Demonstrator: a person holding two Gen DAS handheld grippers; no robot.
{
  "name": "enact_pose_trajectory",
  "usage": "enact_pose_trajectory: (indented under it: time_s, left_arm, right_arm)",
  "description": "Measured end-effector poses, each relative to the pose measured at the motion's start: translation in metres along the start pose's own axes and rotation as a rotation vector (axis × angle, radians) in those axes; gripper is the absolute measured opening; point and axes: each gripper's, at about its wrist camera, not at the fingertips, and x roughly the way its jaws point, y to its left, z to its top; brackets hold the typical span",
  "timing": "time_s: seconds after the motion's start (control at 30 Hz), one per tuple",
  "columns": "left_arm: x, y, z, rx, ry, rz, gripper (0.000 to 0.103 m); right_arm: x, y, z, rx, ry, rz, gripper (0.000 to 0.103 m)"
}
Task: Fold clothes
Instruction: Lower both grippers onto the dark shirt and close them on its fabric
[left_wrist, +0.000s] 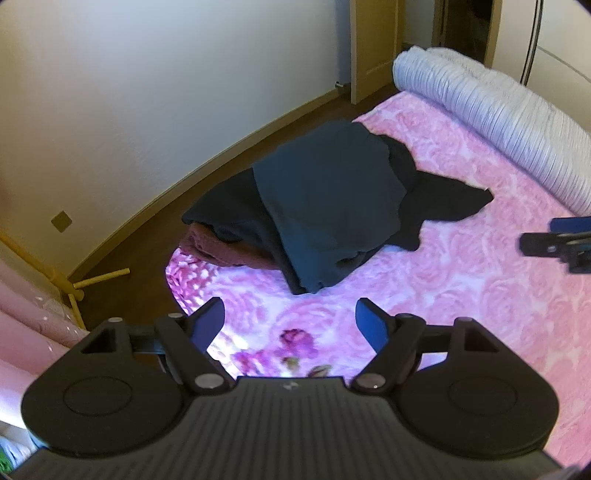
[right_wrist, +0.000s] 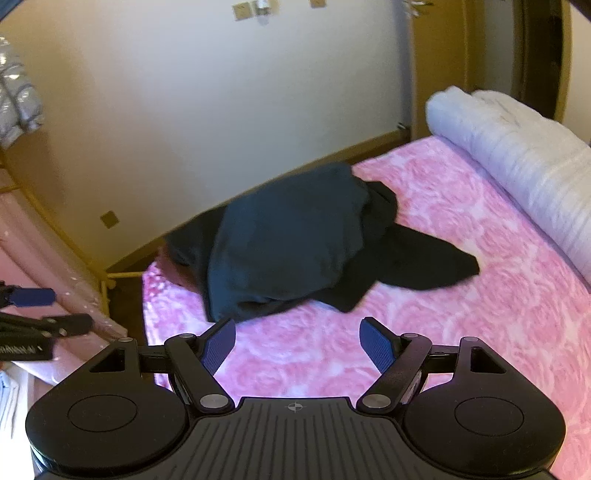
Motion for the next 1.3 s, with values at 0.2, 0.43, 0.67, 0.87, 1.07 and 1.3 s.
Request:
enact_pose_trajectory:
  time_s: [0.2, 0.43, 0.67, 0.87, 1.07, 1.3]
  left_arm:
    - [0.069, 0.013, 0.017, 0.146, 0.005, -0.050, 0.075]
    - [0.170, 0.012, 0.054, 0.344, -0.002, -0.200, 0.075]
    - [0.261, 0.010, 0.089, 0.519, -0.030, -0.272, 0.074]
    - [0.322, 0.031, 0.122, 0.439, 0.001, -0.285, 0.072]
    - [0.364, 0.041, 0.144, 0.385, 0.028, -0.327, 0.042]
    - [0.334, 0.029, 0.140, 0.424, -0.034, -0.392, 0.000]
  right_arm:
    - [0.037, -0.014, 0.002, 0.026, 0.042, -0.014, 0.077]
    - [0.126, -0.014, 0.029, 0.008, 0.090, 0.016, 0.077]
    - [0.246, -0.032, 0.063, 0.114, 0.111, -0.014, 0.077]
    - [0.319, -0.052, 0.090, 0.128, 0.077, -0.134, 0.077]
    - [0.351, -0.055, 0.107, 0.100, 0.095, -0.169, 0.070]
    - [0.330, -0.043, 0.123, 0.063, 0.084, -0.138, 0.009]
